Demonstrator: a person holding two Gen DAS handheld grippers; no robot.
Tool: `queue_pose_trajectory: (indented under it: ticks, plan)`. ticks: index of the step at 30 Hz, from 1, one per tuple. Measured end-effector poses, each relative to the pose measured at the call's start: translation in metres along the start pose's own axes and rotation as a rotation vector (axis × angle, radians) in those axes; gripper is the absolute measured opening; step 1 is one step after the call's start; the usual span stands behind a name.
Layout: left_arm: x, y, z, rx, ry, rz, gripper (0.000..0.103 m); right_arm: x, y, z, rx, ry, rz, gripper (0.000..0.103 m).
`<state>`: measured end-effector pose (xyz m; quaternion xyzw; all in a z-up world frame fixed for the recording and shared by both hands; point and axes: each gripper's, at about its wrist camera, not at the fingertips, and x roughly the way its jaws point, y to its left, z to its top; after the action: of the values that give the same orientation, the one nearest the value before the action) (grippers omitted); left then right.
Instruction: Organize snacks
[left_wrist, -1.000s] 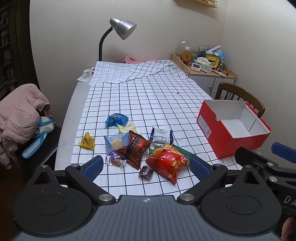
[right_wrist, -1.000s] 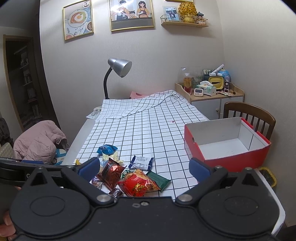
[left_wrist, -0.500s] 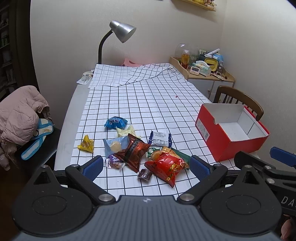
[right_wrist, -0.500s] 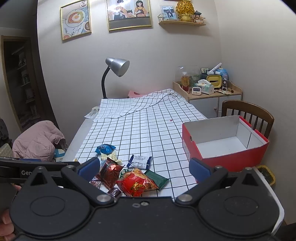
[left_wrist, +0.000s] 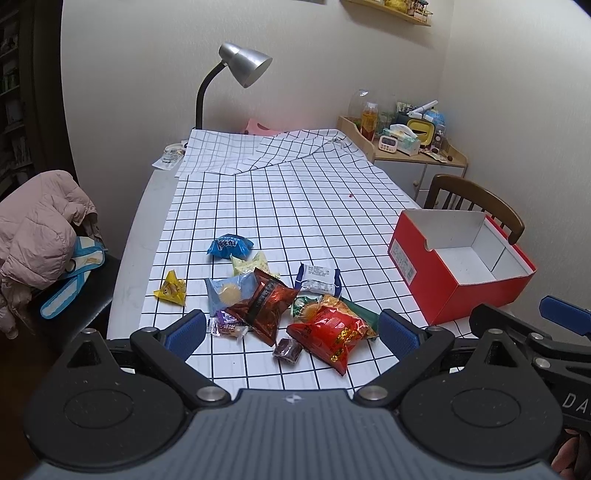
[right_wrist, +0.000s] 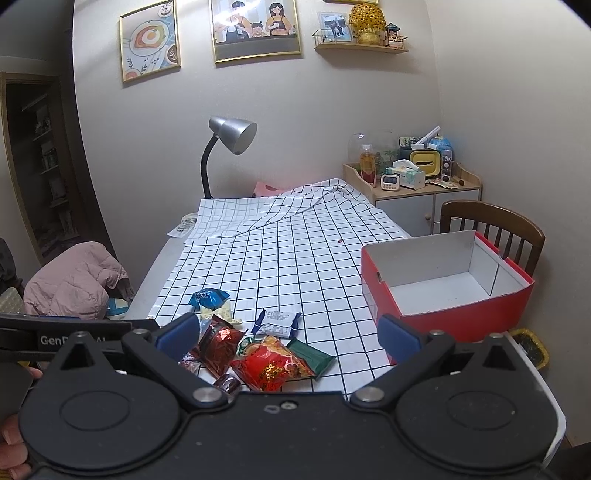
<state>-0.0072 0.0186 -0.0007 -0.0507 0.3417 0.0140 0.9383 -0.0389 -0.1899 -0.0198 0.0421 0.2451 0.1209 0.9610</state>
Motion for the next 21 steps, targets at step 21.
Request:
queue_pose_trajectory:
  ticks: [21]
  plan:
    - [0.021,0.010,0.003,-0.041,0.040,-0.015,0.100,0.020,0.001,0.003,-0.029,0.032,0.045,0.102]
